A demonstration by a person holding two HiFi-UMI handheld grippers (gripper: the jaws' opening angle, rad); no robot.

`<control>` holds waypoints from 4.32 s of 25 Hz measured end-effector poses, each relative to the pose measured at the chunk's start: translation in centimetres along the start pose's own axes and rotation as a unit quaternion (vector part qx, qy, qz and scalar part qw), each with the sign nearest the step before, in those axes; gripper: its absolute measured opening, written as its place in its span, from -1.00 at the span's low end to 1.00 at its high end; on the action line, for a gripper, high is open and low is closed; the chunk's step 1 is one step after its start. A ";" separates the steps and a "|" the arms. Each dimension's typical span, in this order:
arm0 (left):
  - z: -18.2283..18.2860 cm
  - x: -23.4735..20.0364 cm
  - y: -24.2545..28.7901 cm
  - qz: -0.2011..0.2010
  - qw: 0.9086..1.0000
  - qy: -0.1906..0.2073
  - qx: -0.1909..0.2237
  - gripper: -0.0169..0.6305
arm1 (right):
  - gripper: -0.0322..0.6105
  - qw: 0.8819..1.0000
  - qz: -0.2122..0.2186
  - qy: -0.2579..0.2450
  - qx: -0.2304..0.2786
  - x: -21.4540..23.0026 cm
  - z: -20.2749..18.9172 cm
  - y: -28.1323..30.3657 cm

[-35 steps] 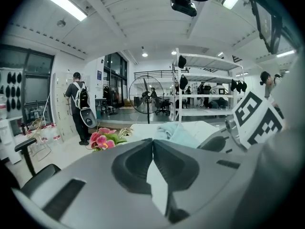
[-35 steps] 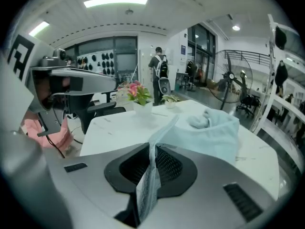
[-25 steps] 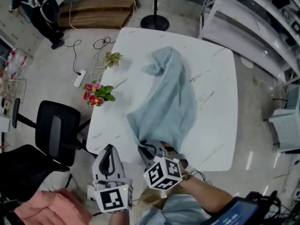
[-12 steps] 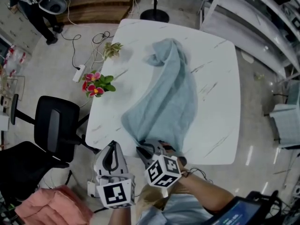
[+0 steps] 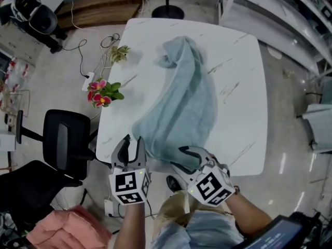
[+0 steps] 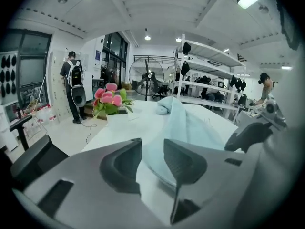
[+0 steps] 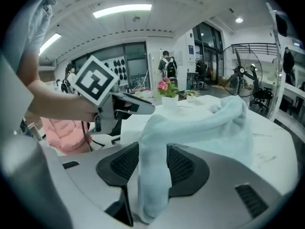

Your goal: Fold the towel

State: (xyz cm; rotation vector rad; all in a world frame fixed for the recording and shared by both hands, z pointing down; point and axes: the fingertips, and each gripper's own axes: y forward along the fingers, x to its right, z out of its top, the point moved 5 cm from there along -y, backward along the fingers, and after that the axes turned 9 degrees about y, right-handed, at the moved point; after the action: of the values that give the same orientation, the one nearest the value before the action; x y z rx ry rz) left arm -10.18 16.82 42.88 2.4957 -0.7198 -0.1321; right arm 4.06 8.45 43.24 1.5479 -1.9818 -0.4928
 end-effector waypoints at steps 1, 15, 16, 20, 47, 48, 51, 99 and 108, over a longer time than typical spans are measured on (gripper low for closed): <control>-0.5 -0.2 0.7 -0.002 1.000 -0.004 -0.014 -0.47 | -0.29 1.000 -0.002 -0.006 -0.007 0.3 -0.7 -0.6; -4.0 -1.7 4.4 0.004 0.988 0.012 -0.152 -0.79 | -0.61 0.996 -0.024 -0.047 -0.072 -0.5 -7.1 -1.7; -4.0 -1.6 4.5 0.000 0.988 0.016 -0.152 -0.83 | -0.74 0.995 -0.028 -0.050 -0.076 -0.4 -7.4 -1.6; -4.2 -1.6 3.9 -0.001 0.989 0.012 -0.144 -0.86 | -0.80 0.996 -0.031 -0.039 -0.072 -0.6 -7.5 -1.9; -9.4 -1.2 -6.6 0.044 0.991 -0.004 -0.130 -0.86 | -0.81 0.997 -0.023 -0.034 -0.061 -5.5 -10.4 -4.6; -9.6 -1.1 -6.8 0.044 0.990 -0.004 -0.130 -0.86 | -0.81 0.997 -0.022 -0.033 -0.061 -5.6 -10.6 -4.6; -10.2 -1.1 -7.0 0.046 0.990 -0.003 -0.131 -0.86 | -0.81 0.997 -0.022 -0.031 -0.062 -5.7 -10.9 -4.4; 17.7 5.4 22.4 -0.098 0.986 0.129 -0.038 -0.23 | -0.40 0.990 -0.132 0.037 0.041 31.5 9.7 -0.3; 13.4 4.4 26.7 -0.100 0.979 0.121 -0.126 -0.76 | -0.38 0.989 -0.118 0.075 -0.042 36.7 8.2 6.8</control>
State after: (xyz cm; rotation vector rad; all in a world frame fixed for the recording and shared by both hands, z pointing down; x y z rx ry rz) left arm -22.03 -10.78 45.55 2.2828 -0.3283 0.0096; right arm -12.39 -25.57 48.75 1.7225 -1.6534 -0.5312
